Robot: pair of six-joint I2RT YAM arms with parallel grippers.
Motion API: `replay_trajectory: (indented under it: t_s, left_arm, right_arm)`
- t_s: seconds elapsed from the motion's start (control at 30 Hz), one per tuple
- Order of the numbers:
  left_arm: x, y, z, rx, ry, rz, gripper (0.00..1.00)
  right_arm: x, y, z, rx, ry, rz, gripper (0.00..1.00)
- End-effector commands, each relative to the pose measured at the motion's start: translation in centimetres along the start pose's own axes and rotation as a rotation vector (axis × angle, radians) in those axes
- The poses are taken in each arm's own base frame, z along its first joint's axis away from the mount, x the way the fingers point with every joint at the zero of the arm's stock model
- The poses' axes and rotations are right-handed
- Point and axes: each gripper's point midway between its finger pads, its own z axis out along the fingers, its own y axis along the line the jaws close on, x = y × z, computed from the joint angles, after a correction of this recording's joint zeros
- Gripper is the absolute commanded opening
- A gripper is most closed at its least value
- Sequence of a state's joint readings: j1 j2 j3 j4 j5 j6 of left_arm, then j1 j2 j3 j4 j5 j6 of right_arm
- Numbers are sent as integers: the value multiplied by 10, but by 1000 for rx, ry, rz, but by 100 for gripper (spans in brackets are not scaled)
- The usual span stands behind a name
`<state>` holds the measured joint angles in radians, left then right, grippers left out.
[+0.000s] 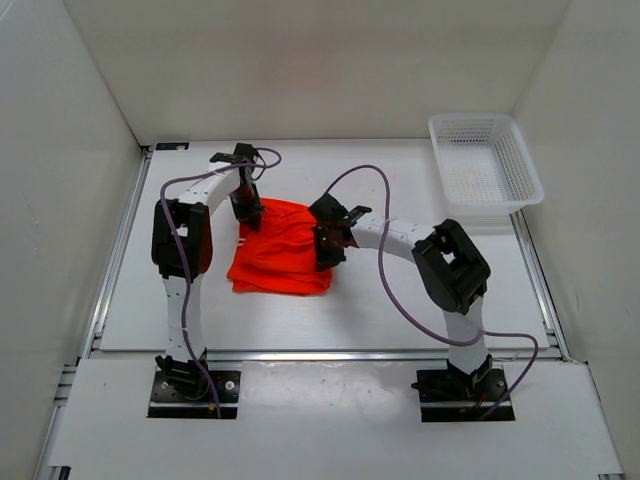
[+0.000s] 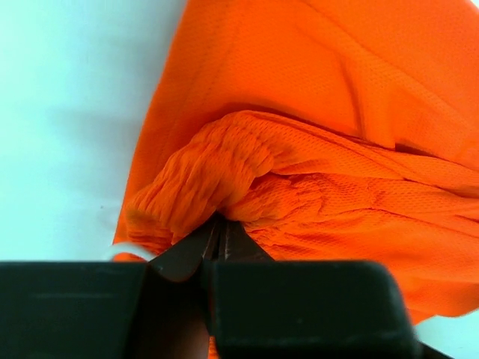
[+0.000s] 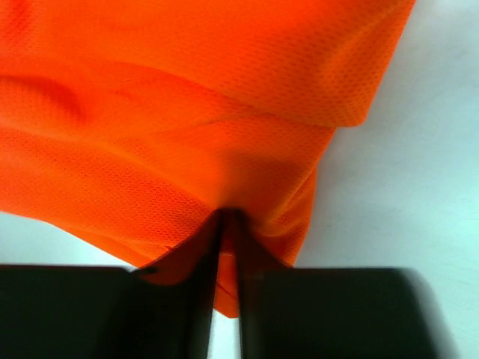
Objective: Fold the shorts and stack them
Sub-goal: Fold the shorts
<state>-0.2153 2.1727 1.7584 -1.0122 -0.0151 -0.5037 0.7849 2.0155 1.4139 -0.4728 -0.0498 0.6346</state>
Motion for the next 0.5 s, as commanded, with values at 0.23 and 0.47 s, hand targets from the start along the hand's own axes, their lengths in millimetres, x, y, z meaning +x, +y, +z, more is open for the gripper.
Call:
replay_trajectory:
  t_s: [0.23,0.47]
  left_arm:
    - [-64,-4,-174,101,-361,39,100]
    - [-24,40,-278,176,-586,-17,100]
  right_arm:
    - [-77,-32,-179,199,-538,-55,100]
    - [-60,-126,-269,530,-702,5,100]
